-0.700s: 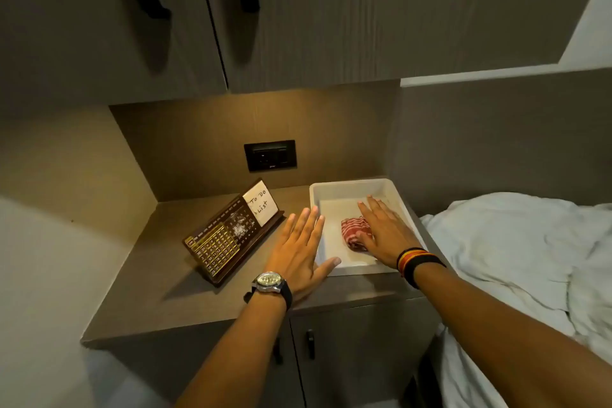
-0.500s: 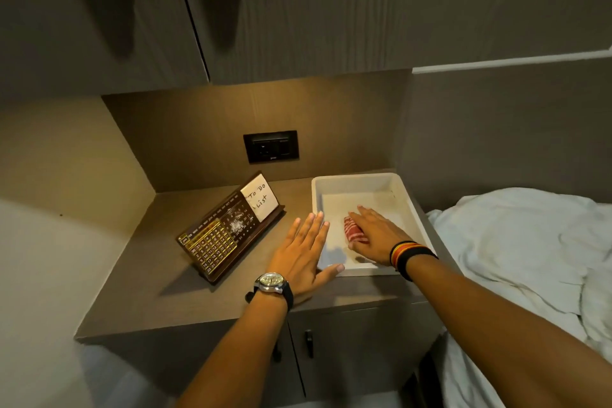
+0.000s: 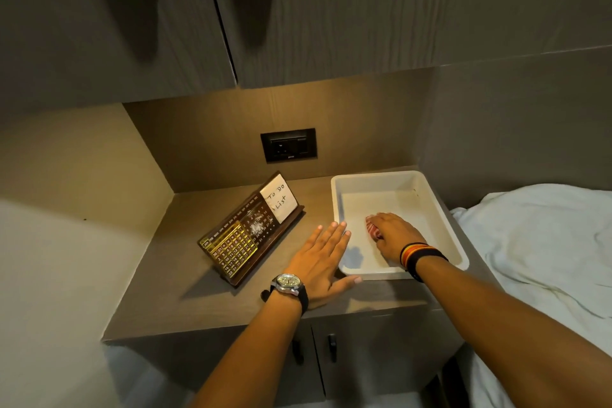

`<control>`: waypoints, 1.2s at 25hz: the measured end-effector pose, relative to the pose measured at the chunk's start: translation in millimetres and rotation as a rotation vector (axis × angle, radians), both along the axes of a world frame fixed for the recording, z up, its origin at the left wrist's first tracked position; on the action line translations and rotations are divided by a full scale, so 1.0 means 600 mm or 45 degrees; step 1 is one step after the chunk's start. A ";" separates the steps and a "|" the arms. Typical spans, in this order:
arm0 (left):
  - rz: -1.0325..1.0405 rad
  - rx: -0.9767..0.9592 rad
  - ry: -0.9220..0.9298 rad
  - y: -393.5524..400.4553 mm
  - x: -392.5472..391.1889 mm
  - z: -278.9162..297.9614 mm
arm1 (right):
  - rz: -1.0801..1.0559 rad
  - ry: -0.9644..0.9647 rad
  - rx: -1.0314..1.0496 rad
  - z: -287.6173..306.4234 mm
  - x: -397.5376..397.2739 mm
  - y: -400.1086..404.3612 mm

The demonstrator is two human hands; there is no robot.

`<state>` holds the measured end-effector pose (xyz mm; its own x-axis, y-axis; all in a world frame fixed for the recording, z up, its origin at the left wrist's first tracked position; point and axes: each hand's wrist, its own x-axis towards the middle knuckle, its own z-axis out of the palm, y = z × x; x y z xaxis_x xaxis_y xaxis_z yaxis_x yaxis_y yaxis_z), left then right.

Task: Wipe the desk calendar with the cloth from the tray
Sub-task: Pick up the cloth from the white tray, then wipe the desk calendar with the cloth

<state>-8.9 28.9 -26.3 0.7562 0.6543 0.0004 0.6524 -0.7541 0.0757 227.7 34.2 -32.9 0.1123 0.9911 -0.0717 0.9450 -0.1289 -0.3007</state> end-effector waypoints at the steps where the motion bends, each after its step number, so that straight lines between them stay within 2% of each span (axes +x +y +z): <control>1: -0.005 0.018 -0.001 0.004 -0.006 0.005 | -0.042 0.047 0.045 0.003 0.001 -0.001; 6: 0.046 0.205 0.032 0.043 -0.091 0.080 | -0.194 0.299 0.377 0.055 -0.042 -0.011; 11: 0.135 0.349 0.045 0.089 -0.212 0.164 | -0.057 0.577 0.673 0.127 -0.168 0.018; 16: 0.149 0.242 0.329 0.118 -0.331 0.169 | -0.004 0.782 0.555 0.112 -0.305 0.030; 20: 0.138 0.191 0.491 0.140 -0.368 0.157 | 0.017 0.857 0.538 0.069 -0.366 0.019; 23: 0.126 0.189 0.489 0.154 -0.353 0.150 | -0.038 0.921 0.535 0.050 -0.389 0.018; 30: 0.054 0.180 0.394 0.129 -0.312 0.134 | -0.106 0.901 0.549 0.043 -0.380 0.025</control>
